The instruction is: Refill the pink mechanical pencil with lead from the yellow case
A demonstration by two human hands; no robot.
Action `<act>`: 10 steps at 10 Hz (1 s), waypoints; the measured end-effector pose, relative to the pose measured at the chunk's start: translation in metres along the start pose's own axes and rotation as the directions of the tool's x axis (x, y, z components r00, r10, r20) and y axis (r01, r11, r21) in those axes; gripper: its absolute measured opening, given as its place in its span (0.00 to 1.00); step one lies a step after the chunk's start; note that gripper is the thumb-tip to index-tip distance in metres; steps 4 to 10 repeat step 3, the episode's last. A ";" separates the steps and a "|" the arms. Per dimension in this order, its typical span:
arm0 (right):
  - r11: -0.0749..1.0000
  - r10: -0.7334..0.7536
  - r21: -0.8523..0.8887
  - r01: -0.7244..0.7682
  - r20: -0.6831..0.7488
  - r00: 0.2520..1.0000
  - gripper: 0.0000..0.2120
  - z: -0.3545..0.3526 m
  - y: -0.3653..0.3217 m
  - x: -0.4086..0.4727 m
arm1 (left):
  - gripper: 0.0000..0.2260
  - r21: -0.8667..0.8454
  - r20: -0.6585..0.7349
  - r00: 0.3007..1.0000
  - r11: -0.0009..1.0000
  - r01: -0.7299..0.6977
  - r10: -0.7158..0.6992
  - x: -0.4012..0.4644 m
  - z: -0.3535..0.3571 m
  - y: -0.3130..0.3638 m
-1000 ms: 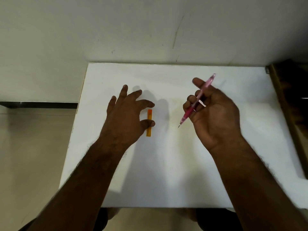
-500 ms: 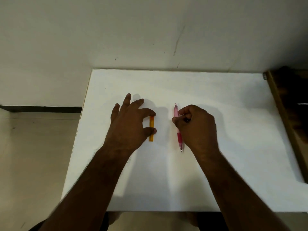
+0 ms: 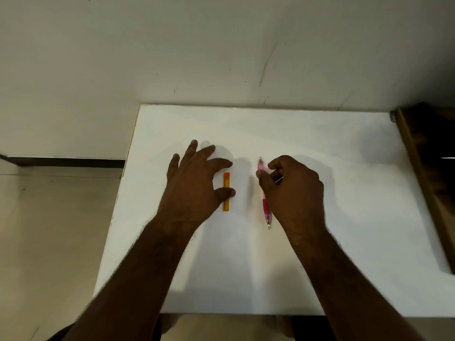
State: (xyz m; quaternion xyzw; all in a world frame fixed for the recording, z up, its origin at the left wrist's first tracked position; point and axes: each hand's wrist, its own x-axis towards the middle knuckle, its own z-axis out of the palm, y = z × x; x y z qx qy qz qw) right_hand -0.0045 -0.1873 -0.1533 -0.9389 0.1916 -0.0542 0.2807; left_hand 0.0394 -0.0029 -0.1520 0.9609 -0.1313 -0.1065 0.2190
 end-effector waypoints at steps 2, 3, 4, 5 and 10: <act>0.996 -0.088 -0.018 0.086 -0.095 0.992 0.20 -0.010 -0.006 -0.001 | 0.37 -0.059 -0.119 0.993 0.998 -0.032 0.025 0.000 0.000 0.006; 0.987 -0.153 0.037 0.159 -0.127 0.980 0.21 -0.019 -0.016 -0.004 | 0.35 -0.098 -0.169 0.986 0.995 -0.033 0.016 -0.007 -0.005 0.019; 0.987 -0.153 0.037 0.159 -0.127 0.980 0.21 -0.019 -0.016 -0.004 | 0.35 -0.098 -0.169 0.986 0.995 -0.033 0.016 -0.007 -0.005 0.019; 0.987 -0.153 0.037 0.159 -0.127 0.980 0.21 -0.019 -0.016 -0.004 | 0.35 -0.098 -0.169 0.986 0.995 -0.033 0.016 -0.007 -0.005 0.019; 0.987 -0.153 0.037 0.159 -0.127 0.980 0.21 -0.019 -0.016 -0.004 | 0.35 -0.098 -0.169 0.986 0.995 -0.033 0.016 -0.007 -0.005 0.019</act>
